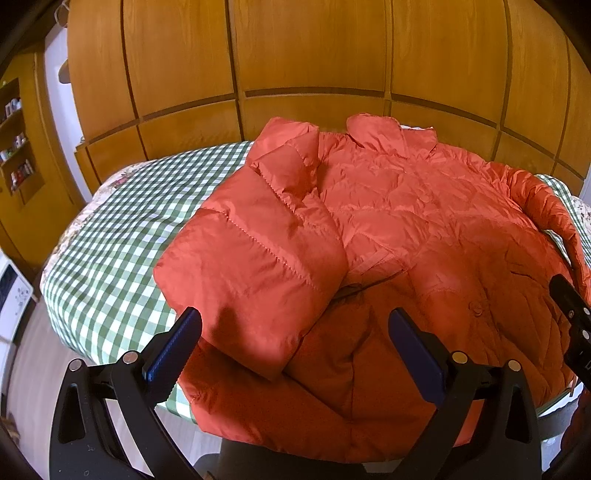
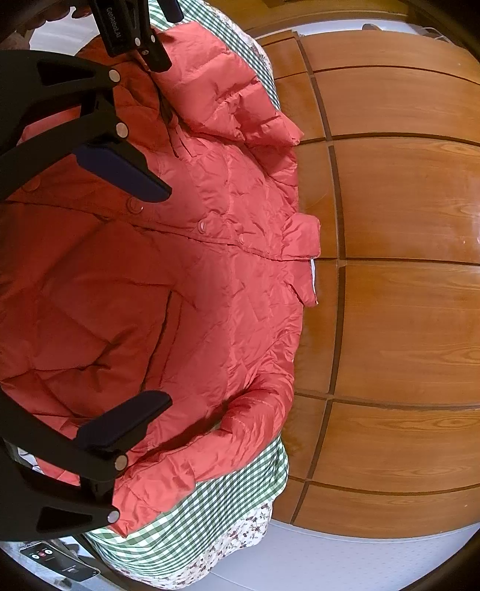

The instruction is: Fold small clothes

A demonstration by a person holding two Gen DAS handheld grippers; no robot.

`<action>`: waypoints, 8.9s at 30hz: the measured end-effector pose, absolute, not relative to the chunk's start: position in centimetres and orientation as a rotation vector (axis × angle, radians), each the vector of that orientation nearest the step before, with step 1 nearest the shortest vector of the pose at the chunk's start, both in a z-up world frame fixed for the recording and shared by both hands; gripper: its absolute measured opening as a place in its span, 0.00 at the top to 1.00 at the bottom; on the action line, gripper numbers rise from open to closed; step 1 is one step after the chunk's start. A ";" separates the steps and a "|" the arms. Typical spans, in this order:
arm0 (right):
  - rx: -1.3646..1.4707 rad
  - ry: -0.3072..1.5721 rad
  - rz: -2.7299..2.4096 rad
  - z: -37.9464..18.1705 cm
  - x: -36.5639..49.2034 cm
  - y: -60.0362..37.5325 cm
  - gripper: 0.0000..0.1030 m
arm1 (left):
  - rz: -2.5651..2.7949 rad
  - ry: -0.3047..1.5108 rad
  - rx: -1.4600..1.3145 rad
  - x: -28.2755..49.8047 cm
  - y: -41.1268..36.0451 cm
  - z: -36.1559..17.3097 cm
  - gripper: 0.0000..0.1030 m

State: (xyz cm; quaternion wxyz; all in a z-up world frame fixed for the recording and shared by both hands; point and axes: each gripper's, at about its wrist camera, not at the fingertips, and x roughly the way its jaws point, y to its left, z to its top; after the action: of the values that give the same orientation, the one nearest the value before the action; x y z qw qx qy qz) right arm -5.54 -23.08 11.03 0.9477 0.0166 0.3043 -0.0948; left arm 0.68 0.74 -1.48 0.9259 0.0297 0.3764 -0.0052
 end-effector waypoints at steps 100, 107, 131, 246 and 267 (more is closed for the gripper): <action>0.174 0.825 -0.081 3.3 9.5 -33.1 0.02 | -0.429 0.553 -0.181 21.4 -4.8 0.8 0.25; 0.244 0.841 -0.032 5.1 9.9 -33.3 0.02 | -0.029 0.605 -0.254 20.7 5.9 -3.4 0.26; 0.504 0.798 0.232 6.7 23.1 -30.4 0.88 | -0.087 0.711 -0.580 20.5 11.0 -9.6 0.22; 1.059 0.532 -0.683 5.2 -12.7 -55.0 0.77 | -0.136 0.763 -0.263 18.6 3.5 -6.0 0.03; 0.350 0.689 0.010 11.1 10.9 -34.0 0.35 | -0.248 0.529 0.067 11.2 -2.4 0.4 0.03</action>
State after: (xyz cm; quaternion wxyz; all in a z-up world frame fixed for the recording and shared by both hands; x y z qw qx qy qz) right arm 10.90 -33.95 11.06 0.9263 0.1706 0.3359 0.0049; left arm 11.22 -2.36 0.35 0.9571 0.0332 0.2606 -0.1222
